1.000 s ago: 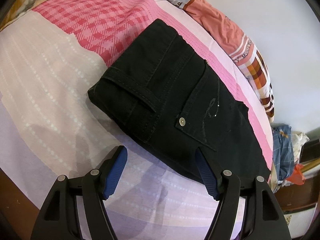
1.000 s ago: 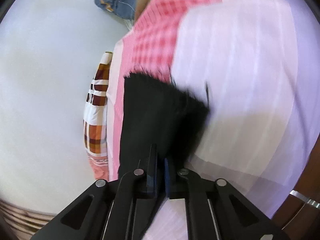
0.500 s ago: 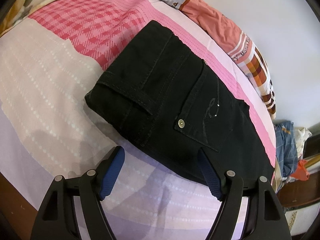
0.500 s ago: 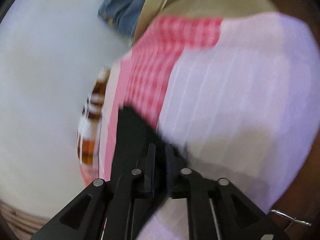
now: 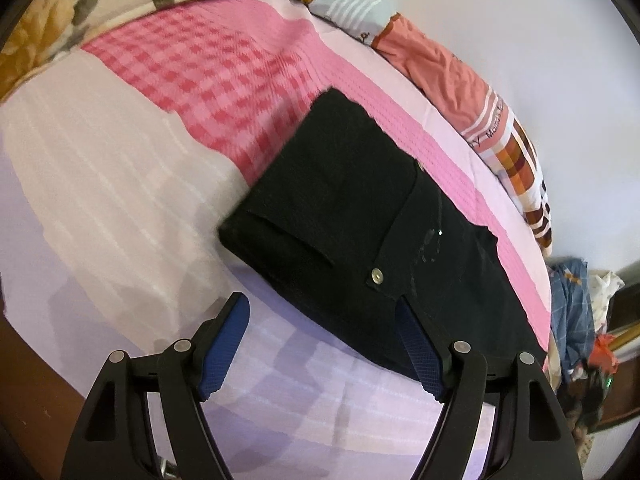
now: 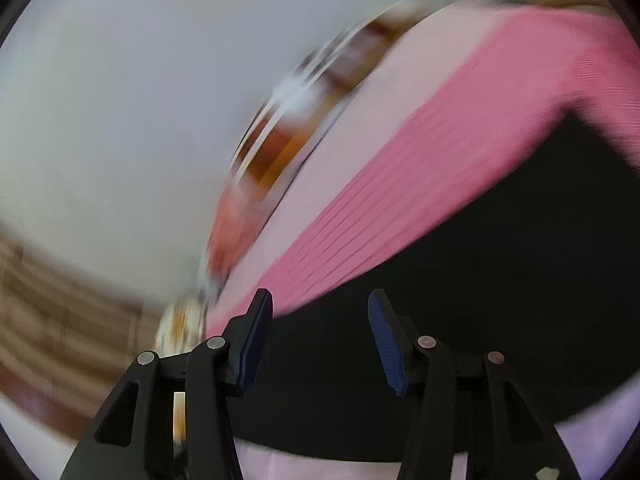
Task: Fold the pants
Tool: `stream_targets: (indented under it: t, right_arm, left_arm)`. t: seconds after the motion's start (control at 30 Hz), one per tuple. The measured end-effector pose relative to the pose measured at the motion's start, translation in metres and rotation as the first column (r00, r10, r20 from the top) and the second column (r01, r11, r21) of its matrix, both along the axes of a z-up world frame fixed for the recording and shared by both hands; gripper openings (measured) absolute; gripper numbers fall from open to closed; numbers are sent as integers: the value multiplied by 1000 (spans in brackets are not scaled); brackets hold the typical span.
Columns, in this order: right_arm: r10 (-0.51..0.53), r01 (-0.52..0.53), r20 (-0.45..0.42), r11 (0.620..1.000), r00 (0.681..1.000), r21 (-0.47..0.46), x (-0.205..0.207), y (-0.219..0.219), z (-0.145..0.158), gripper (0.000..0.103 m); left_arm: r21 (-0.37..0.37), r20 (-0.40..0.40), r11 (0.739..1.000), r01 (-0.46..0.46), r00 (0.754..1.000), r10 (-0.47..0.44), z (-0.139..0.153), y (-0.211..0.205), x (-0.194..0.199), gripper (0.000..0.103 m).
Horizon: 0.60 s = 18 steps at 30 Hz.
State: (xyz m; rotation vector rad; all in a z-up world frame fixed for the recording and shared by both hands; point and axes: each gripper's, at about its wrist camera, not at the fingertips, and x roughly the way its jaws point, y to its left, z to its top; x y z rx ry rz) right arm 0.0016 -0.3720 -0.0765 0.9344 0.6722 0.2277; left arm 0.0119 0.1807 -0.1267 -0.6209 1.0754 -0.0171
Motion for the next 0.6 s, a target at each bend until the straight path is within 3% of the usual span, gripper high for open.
stream_targets:
  t: [0.07, 0.23, 0.37, 0.47, 0.6]
  right_arm:
    - [123, -123, -2, 991, 992, -54, 30, 51, 1, 48]
    - [375, -377, -47, 910, 926, -174, 87, 157, 1, 48]
    - [450, -441, -51, 836, 892, -326, 127, 188, 16, 48]
    - [493, -480, -70, 790, 867, -381, 159, 194, 21, 48]
    - [563, -545, -123, 687, 818, -481, 186, 215, 13, 48]
  left_arm:
    - [-3, 7, 1000, 0, 1000, 0, 2, 8, 1, 76]
    - [11, 23, 1000, -4, 1000, 4, 2, 31, 1, 76]
    - [-6, 21, 1000, -2, 1000, 2, -4, 39, 4, 76]
    - [-37, 2, 999, -9, 1000, 9, -14, 41, 5, 76]
    - [-49, -8, 999, -4, 1000, 4, -22, 43, 6, 76]
